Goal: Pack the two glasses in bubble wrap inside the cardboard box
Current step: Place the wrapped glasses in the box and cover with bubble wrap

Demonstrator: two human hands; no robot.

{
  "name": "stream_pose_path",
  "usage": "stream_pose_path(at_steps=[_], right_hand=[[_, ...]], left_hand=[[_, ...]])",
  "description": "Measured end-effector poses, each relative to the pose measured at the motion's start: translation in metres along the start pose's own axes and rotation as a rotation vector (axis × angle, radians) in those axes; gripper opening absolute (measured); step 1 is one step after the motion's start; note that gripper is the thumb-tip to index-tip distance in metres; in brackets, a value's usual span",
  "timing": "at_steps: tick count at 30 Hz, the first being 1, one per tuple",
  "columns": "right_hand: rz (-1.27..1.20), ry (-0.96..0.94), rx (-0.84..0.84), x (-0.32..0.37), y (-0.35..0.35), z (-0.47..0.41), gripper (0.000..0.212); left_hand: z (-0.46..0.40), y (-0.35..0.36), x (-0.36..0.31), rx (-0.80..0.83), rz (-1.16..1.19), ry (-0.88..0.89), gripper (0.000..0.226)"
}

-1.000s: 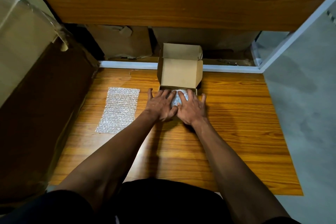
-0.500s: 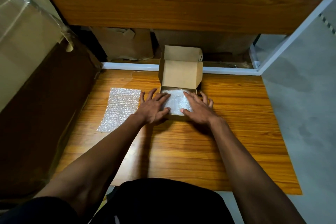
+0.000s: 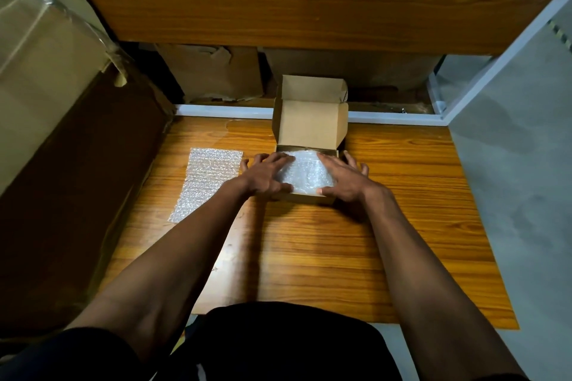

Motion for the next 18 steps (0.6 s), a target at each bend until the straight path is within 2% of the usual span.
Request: stream_pose_path(at_steps=[6, 11, 18], right_hand=[[0.112, -0.004, 0.003, 0.006, -0.008, -0.005, 0.111], [0.264, 0.015, -0.059, 0.015, -0.011, -0.004, 0.112], [0.195, 0.022, -0.166, 0.017, -0.013, 0.006, 0.110]], left_hand=[[0.000, -0.006, -0.006, 0.039, -0.019, -0.030, 0.089], [-0.001, -0.010, -0.011, 0.072, -0.066, -0.068, 0.090], [0.007, -0.014, -0.021, 0.061, -0.079, -0.035, 0.087]])
Point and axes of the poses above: each hand's wrist, its own z-axis away from the middle knuckle, its own y-axis out of the palm, x = y × z, the point moved 6 cm from there along -z, towards the middle knuckle, and after that the axes turned 5 degrees about x, right-handed, at the moved point
